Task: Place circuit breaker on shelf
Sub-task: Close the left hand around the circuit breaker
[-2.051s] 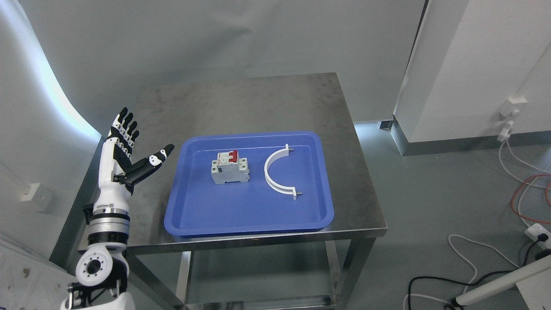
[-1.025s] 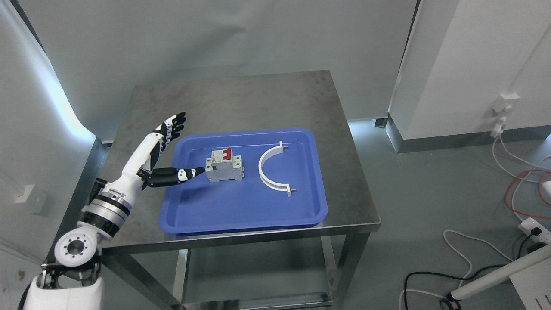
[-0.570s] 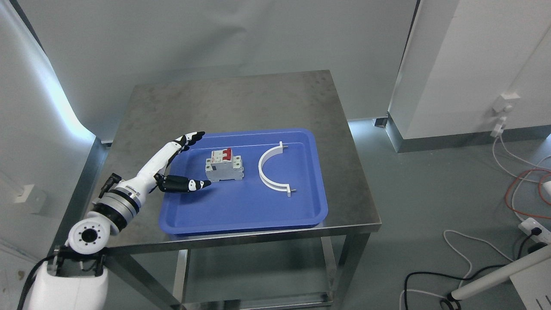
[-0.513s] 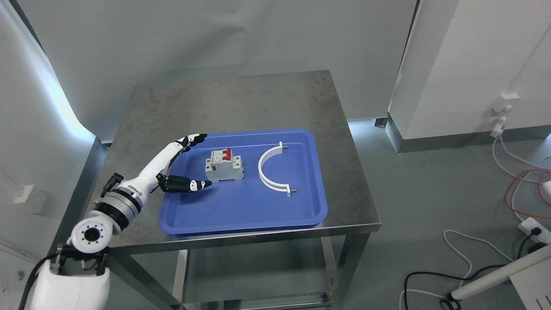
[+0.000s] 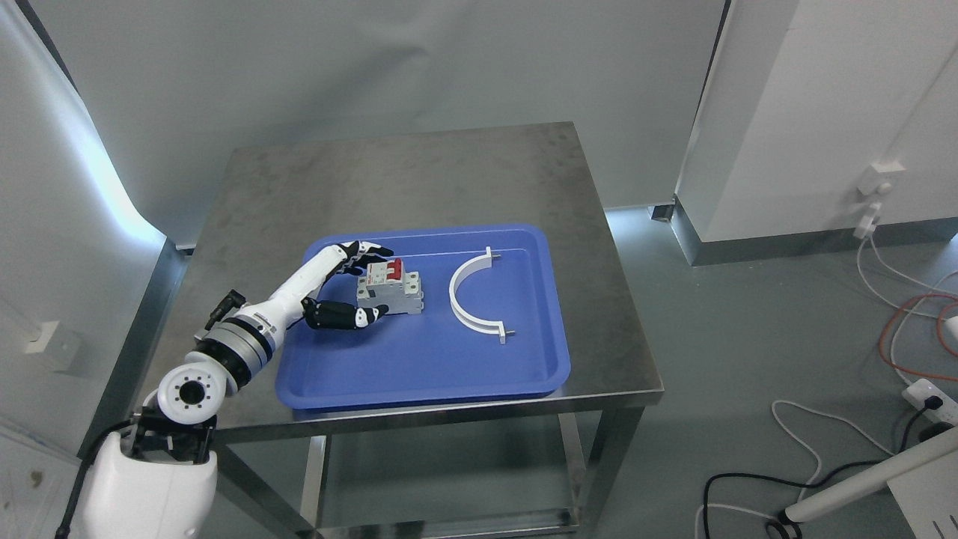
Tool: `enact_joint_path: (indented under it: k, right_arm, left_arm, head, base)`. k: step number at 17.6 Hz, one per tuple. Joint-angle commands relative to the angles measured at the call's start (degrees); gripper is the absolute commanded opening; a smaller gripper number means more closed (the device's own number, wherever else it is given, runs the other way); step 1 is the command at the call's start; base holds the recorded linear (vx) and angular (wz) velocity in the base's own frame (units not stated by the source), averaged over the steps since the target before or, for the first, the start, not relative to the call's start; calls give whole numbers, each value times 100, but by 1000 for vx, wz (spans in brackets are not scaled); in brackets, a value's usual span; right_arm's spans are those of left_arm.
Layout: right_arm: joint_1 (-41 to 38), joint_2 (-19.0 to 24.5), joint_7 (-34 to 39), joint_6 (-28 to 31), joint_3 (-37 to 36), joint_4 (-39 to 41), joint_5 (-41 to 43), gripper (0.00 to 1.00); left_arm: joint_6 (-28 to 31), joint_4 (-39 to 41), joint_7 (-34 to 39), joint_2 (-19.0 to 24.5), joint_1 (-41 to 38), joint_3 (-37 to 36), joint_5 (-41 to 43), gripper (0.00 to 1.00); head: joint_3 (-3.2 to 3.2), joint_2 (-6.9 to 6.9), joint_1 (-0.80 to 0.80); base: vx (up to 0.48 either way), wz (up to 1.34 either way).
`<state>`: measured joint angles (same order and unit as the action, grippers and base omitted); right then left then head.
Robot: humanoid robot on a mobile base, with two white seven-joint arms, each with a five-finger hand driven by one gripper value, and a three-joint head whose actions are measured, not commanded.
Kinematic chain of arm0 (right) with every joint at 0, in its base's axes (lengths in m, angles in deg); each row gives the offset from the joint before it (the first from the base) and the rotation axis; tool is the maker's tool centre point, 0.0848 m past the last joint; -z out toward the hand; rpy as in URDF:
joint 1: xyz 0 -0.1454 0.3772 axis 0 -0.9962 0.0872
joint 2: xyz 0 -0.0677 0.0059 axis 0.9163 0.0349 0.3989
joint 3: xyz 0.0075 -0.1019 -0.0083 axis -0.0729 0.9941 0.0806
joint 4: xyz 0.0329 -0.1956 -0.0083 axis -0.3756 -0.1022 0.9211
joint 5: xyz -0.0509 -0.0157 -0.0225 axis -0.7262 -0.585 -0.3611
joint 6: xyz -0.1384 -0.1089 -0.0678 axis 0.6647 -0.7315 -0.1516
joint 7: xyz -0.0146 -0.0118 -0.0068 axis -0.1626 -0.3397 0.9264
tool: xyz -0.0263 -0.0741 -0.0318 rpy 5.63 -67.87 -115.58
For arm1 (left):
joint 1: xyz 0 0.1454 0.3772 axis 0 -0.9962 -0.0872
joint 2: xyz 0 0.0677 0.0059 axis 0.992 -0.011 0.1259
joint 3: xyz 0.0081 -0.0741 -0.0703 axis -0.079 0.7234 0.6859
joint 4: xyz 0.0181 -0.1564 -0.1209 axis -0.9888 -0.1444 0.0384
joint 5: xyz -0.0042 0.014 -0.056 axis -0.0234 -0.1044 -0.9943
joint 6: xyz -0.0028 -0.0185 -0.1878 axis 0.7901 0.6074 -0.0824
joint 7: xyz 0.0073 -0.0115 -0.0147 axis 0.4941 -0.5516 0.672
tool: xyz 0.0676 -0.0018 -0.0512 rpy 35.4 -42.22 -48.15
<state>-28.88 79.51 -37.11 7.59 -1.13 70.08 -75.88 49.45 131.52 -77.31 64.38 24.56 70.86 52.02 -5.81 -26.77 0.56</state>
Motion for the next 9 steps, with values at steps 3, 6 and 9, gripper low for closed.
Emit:
enact_joint_path:
  k: [3,6,9]
  right_arm:
    - [0,-100,1,-200,114,0,-1,100]
    - [0,-100,1,-200,114,0,-1,100]
    - [0,-100,1,-200,114,0,-1,100]
  left_arm:
    - [-235,-192,-218,-253,17,-80,65,25]
    - [-771,-367,-130,-621,96,489,65,10]
    - [-1001,-403,299,-1208,569,1472,30,10]
  head:
    - [0,0,0]
    - [0,0,0]
    - [0,0,0]
  base:
    - [0,0]
    - [-2,-15]
    - [0,6]
